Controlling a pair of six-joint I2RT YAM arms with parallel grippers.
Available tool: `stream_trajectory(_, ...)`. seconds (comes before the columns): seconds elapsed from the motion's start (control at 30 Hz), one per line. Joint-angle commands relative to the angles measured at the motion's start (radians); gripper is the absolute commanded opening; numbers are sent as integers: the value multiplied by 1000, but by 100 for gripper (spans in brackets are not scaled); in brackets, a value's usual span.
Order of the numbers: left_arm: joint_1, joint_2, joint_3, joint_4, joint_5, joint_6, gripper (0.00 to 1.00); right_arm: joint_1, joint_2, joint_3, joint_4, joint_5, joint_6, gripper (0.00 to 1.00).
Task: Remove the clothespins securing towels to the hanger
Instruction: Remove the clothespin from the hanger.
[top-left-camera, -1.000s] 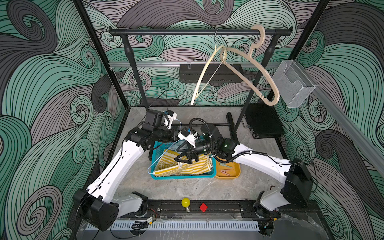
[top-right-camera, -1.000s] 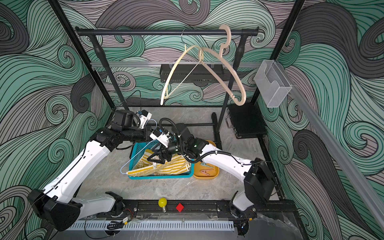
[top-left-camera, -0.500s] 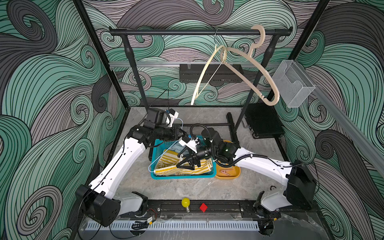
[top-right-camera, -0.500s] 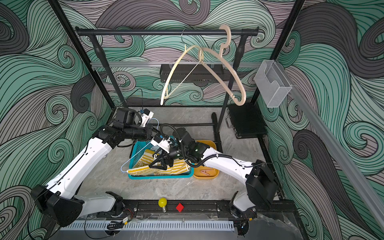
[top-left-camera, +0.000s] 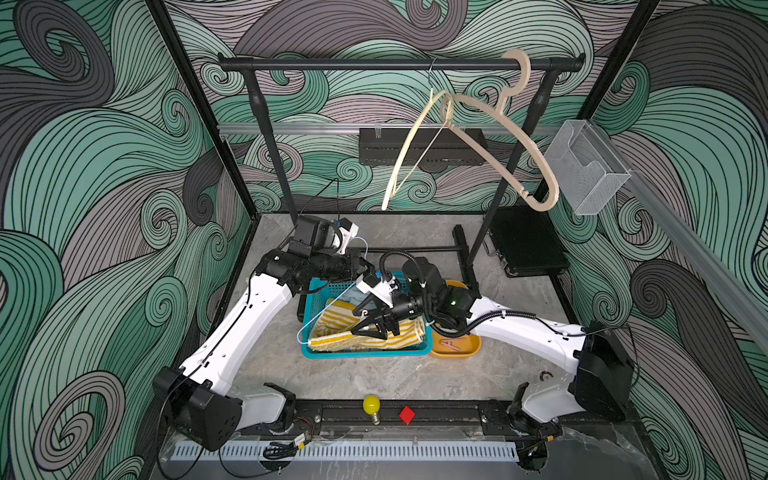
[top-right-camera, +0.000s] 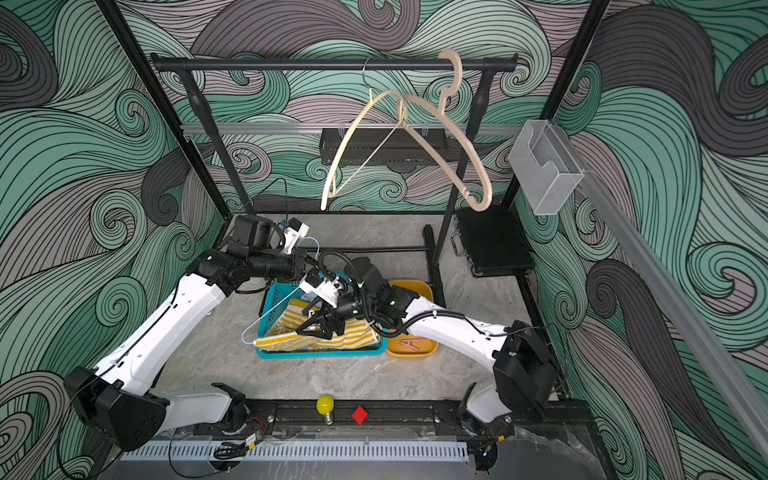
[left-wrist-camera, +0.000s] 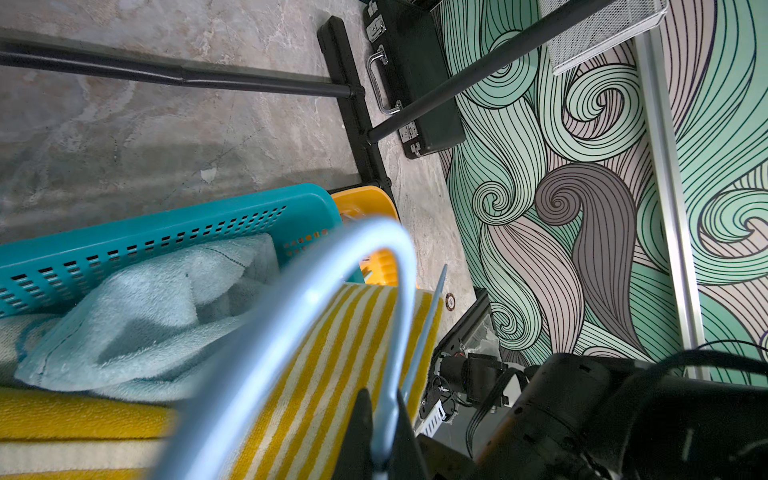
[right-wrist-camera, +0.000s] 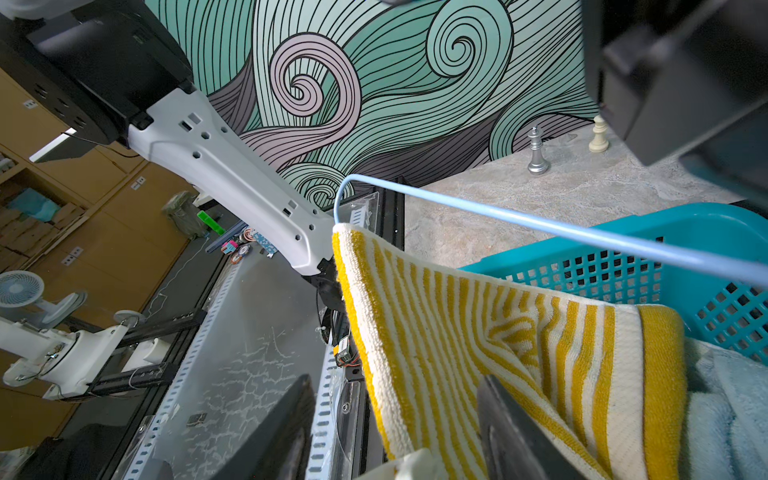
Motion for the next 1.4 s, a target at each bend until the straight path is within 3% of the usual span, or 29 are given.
stream_trajectory(0.0,-2,12,54,-6,41,-10,0,9,16,12,27,10,-8,61)
stream_trajectory(0.37,-1,16,58,-10,52,-13,0,17,31,17,52,27,3,50)
stream_trajectory(0.73,-2,23,41,-7,63,-9,0,17,23,22,75,44,23,0)
stream_trajectory(1.37,-1,12,-49,3,-7,0,0,18,-95,43,24,293,-9,0)
